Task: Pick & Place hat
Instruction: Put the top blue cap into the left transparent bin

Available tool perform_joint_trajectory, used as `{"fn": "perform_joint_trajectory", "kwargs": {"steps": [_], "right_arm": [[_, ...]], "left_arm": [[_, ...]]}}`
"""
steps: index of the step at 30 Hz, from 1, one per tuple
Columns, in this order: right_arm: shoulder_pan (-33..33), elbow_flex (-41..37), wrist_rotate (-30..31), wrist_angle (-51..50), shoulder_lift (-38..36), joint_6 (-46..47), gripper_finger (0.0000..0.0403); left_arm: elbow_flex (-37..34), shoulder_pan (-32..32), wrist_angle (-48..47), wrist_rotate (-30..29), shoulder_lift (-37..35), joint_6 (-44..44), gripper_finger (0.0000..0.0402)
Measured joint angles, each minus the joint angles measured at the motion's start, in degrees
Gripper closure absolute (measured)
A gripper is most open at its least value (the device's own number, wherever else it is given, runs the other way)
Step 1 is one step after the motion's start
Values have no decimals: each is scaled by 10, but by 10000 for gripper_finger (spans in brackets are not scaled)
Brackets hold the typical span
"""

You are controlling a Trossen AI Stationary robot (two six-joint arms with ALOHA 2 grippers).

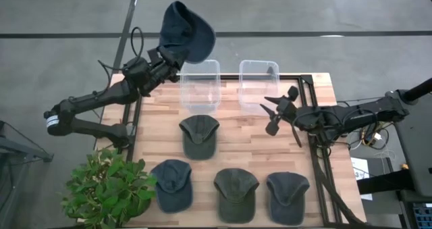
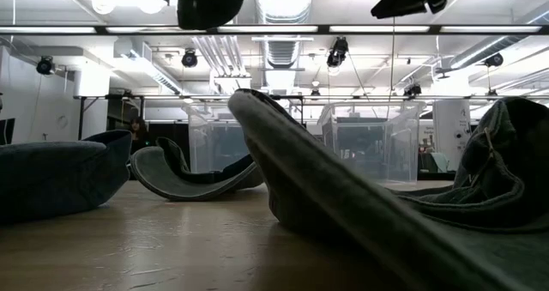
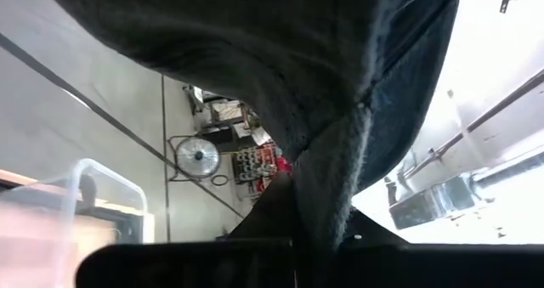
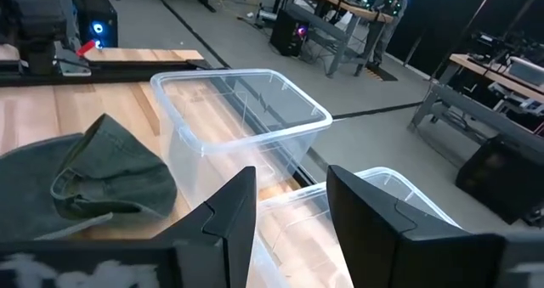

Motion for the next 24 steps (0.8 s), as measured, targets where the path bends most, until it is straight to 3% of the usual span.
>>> {"fn": "perform_joint_trajectory", "kwargs": {"steps": [4,7,11,17,24], "right_arm": [[0,0,0,0,4,-12,266],[0,0,0,0,4,-15,270],[0,0,0,0,2,-32,269],[0,0,5,-1,2,-78,262],[0,0,5,-1,2,-206,267]], "left_arm": [[0,0,6,0,0,-5,397],[0,0,-12,24,0,53,397],[9,-3,-141,90,3,89,397],[28,-10,-269,102,36,70,397],[82,-9,-370,121,103,88,397]]}}
